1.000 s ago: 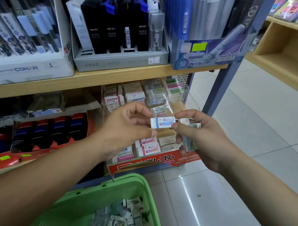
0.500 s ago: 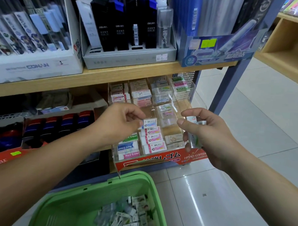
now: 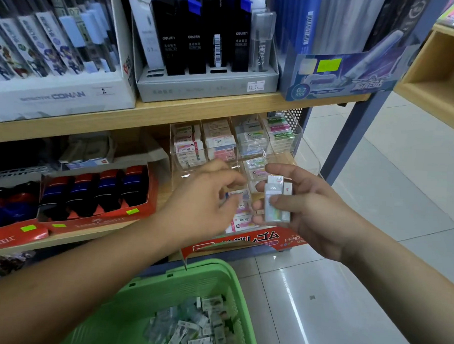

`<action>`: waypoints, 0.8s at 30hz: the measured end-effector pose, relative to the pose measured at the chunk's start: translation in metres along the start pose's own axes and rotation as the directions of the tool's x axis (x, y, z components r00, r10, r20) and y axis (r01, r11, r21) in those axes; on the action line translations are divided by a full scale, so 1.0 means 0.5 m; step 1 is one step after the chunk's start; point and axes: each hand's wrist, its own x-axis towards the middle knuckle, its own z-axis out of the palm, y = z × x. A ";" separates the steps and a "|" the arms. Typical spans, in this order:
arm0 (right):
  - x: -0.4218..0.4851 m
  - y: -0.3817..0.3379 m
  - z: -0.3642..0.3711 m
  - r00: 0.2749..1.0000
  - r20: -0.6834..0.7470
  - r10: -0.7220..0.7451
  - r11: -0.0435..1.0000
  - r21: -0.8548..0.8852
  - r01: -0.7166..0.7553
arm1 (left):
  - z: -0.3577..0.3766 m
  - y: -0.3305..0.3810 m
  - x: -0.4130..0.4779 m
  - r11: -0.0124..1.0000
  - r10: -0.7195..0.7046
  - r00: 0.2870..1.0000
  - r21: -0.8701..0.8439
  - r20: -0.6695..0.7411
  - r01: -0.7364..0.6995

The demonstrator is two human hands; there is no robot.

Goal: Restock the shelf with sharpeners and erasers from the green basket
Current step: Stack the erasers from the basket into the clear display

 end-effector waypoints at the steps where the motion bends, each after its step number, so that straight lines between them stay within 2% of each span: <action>1: 0.002 0.004 0.001 1.000 0.000 -0.021 1.000 -0.016 0.021 | 0.000 0.020 -0.006 0.990 -0.056 0.998 -0.130 0.035 0.060; 3: 0.005 0.008 0.006 0.999 -0.003 -0.049 0.996 -0.072 0.048 | 0.005 0.047 -0.016 0.936 -0.135 0.984 -0.309 0.120 0.166; 6: 0.003 0.006 0.014 0.999 0.035 -0.034 0.998 -0.049 0.036 | 0.000 0.050 -0.011 0.926 -0.145 0.986 -0.341 0.082 0.165; 10: 0.003 0.006 0.019 0.998 0.064 -0.016 0.997 -0.080 0.022 | -0.021 0.047 0.002 0.929 -0.073 0.987 -0.351 0.141 0.118; 12: 0.006 0.004 0.015 0.998 0.004 -0.055 0.992 -0.116 0.055 | -0.031 0.043 0.011 0.924 -0.101 0.989 -0.358 0.105 0.132; 14: 0.010 -0.002 0.005 0.986 -0.127 -0.108 0.982 -0.167 0.086 | -0.040 0.025 0.021 0.896 -0.168 0.983 -0.405 0.068 0.181; 17: 0.016 -0.009 -0.009 0.926 -0.323 -0.194 0.959 -0.259 0.111 | -0.046 0.001 0.042 0.905 -0.229 0.973 -0.362 0.030 0.224; 24: 0.027 -0.021 -0.023 0.833 -0.451 -0.321 0.914 -0.377 0.149 | 0.002 -0.003 0.171 0.953 -0.223 0.975 -0.215 -0.017 0.215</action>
